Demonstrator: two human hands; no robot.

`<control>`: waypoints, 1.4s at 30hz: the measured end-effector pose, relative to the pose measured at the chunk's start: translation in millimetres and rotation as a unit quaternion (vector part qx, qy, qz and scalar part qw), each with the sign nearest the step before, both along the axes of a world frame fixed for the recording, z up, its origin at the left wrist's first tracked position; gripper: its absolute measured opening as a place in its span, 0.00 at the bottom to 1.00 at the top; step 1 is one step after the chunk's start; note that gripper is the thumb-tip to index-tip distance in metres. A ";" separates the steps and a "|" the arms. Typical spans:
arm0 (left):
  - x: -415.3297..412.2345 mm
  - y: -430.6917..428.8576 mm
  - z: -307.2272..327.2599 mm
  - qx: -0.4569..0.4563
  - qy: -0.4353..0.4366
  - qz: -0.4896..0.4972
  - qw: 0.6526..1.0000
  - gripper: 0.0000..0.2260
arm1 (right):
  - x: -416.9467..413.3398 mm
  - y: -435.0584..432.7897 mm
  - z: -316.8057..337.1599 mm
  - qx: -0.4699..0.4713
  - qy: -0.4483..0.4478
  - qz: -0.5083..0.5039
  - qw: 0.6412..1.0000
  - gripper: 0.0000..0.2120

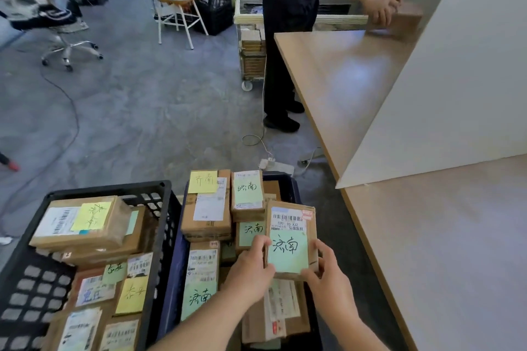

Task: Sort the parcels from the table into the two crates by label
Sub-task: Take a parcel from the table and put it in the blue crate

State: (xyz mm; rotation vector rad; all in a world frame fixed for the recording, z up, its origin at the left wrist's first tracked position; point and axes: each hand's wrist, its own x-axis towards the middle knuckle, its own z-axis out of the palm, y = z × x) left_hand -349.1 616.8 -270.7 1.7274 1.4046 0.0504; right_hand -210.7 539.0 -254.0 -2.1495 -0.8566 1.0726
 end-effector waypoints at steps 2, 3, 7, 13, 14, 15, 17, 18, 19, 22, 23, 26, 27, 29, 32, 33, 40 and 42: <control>16.3 20.6 -6.9 0.004 0.005 -0.005 1.000 0.17 | 12.8 20.4 -8.9 0.010 0.004 -0.007 1.000 0.30; 23.4 30.5 -9.4 0.007 0.004 -0.005 1.000 0.17 | 17.6 30.0 -12.2 0.015 0.005 -0.011 1.000 0.30; 40.8 65.4 -17.1 0.029 -0.003 0.002 1.000 0.18 | 30.6 64.6 -25.4 0.036 -0.004 -0.006 0.999 0.30; 42.1 103.2 -27.9 0.066 0.026 0.014 0.997 0.20 | 42.3 113.4 -41.4 0.056 -0.032 0.024 0.998 0.30; 42.4 107.7 -30.5 0.070 0.031 0.015 0.997 0.21 | 44.9 120.5 -44.1 0.051 -0.030 0.028 0.998 0.30; 42.8 111.2 -32.9 0.071 0.033 0.011 0.997 0.21 | 47.7 126.5 -47.0 0.042 -0.024 0.033 0.998 0.30; 43.7 115.8 -35.7 0.065 0.032 -0.001 0.997 0.22 | 53.6 135.8 -52.2 0.021 -0.019 0.049 0.998 0.30; 44.3 117.2 -36.6 0.058 0.030 -0.006 0.998 0.23 | 56.5 139.4 -54.1 0.012 -0.023 0.060 0.998 0.30; 44.6 118.1 -37.0 0.054 0.029 -0.010 0.998 0.24 | 58.9 142.1 -55.1 0.006 -0.028 0.071 0.997 0.29; 45.8 119.2 -36.8 0.059 0.034 -0.016 0.998 0.26 | 63.7 147.9 -56.6 0.002 -0.035 0.098 0.995 0.28; 46.2 119.5 -36.3 0.062 0.032 -0.015 0.997 0.26 | 64.6 149.4 -56.8 0.003 -0.038 0.102 0.994 0.28; 46.2 119.5 -35.4 0.060 0.025 -0.016 0.998 0.26 | 65.2 152.7 -59.0 0.012 -0.053 0.110 0.992 0.28; 46.1 119.4 -35.5 0.058 0.026 -0.019 0.998 0.26 | 64.6 152.9 -59.9 0.012 -0.056 0.110 0.992 0.28; 46.1 119.7 -36.8 0.054 0.031 -0.028 0.998 0.27 | 63.2 152.0 -62.3 0.012 -0.055 0.107 0.993 0.28; 45.1 121.1 -38.5 0.062 0.029 -0.030 0.997 0.28 | 63.4 149.2 -63.6 0.023 -0.021 0.079 0.996 0.28; 43.4 123.0 -38.7 0.075 0.035 -0.029 0.996 0.29 | 64.2 149.2 -63.4 0.028 -0.004 0.062 0.998 0.28; 16.2 135.6 -50.3 0.106 0.173 -0.015 0.979 0.30 | 60.7 157.9 -63.9 0.027 0.048 0.024 0.998 0.31; 13.4 132.7 -52.3 0.097 0.195 -0.044 0.975 0.29 | 58.9 159.6 -62.0 0.014 0.049 0.025 0.998 0.31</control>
